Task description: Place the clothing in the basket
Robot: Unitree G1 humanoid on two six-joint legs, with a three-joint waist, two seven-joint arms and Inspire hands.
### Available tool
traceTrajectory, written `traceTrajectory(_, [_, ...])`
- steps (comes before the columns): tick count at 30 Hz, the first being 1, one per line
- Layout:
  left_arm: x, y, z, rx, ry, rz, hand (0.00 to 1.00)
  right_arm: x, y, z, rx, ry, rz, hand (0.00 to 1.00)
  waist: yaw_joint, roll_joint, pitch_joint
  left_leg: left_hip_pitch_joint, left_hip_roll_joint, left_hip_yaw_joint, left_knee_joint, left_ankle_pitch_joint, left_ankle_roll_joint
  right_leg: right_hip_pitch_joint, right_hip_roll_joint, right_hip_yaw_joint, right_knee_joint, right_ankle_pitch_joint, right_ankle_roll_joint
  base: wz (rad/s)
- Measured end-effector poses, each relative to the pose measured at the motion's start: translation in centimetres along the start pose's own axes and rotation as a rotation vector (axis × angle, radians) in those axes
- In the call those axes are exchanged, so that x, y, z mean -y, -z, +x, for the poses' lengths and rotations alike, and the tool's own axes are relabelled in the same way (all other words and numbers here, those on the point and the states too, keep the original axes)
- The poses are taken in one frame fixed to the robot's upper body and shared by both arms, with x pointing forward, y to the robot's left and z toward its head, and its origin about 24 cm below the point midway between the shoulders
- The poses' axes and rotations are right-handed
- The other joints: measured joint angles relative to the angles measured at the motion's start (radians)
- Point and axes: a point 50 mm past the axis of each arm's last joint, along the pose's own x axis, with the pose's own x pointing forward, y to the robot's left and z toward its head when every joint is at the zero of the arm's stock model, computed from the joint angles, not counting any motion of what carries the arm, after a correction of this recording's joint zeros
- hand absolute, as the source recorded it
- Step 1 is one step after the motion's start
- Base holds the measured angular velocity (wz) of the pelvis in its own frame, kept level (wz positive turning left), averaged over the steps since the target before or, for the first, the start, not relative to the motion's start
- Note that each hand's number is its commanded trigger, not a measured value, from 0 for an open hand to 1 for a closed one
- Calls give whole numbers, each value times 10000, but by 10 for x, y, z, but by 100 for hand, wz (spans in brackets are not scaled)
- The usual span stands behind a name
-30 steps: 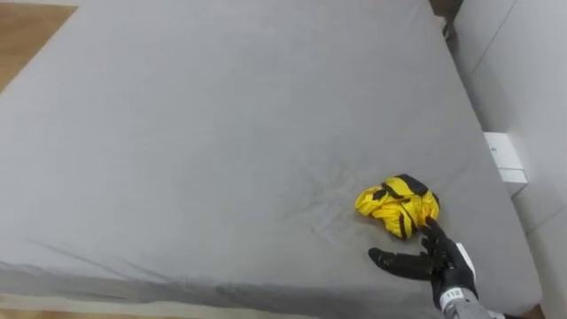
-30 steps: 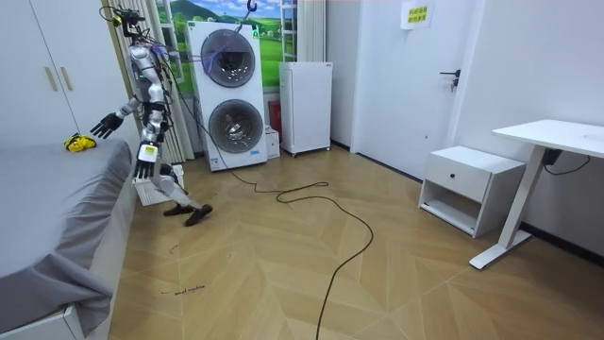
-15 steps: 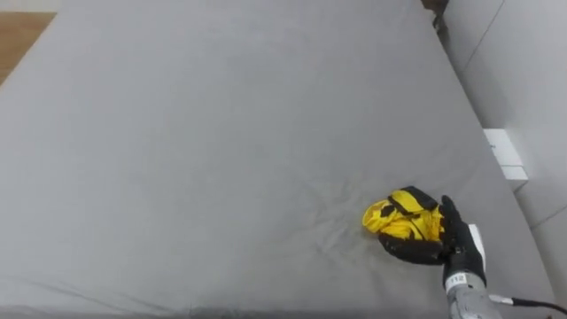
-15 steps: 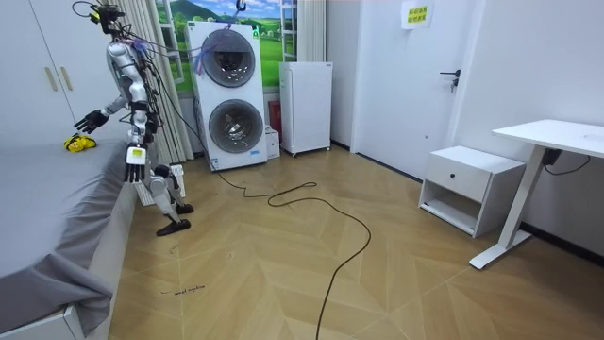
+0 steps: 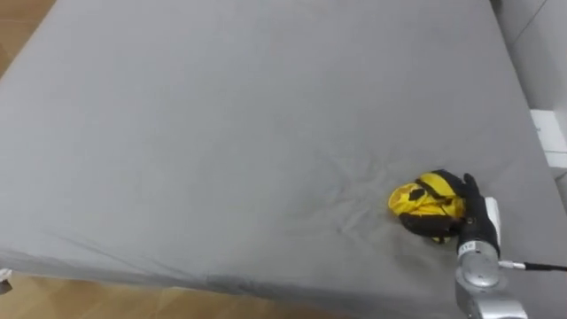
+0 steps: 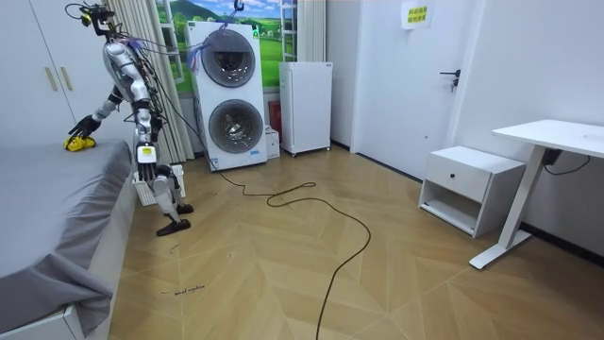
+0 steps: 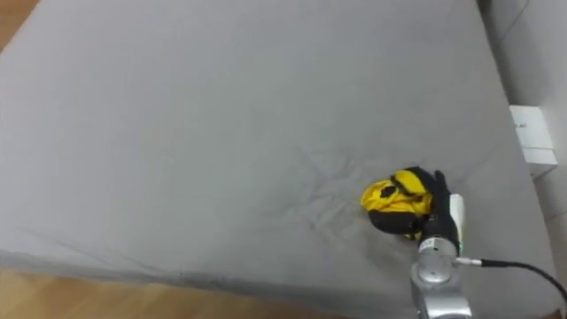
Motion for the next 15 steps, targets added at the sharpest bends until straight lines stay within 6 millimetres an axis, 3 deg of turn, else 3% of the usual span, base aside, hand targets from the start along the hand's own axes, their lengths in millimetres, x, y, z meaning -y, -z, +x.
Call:
traceTrajectory(5, [-5, -4, 2, -139, -31, 235, 0, 20, -6, 13, -386, 878, -161, 0, 224, 81, 16, -539, -46, -5, 36, 152, 58, -446, -120, -284, 108, 26, 5, 22])
traceTrajectory(7, [-5, -9, 3, -117, 140, 535, 0, 28, -3, 16, -688, 1199, -363, 59, 337, 155, 64, -734, -65, -47, 160, 159, 68, -526, -124, -365, 106, 42, 22, 16])
traceTrajectory(8, [-6, -10, 4, -98, 160, 555, 0, 29, -2, 16, -749, 1246, -400, 100, 356, 171, 71, -781, -67, -47, 176, 163, 76, -552, -129, -405, 106, 42, 23, 17])
traceTrajectory(11, [-4, -15, 5, -70, 321, 653, 0, 37, 0, 18, -945, 1579, -580, 100, 511, 287, 142, -987, -106, -88, 193, 214, 111, -714, -143, -554, 108, 48, 33, 10])
traceTrajectory(15, [-1, -28, 7, 218, 351, 564, 0, 69, -6, 25, -1106, 2844, -812, 100, 539, 569, 200, -1442, -184, -260, 344, 309, 179, -1028, -210, -832, 271, 56, 48, 21])
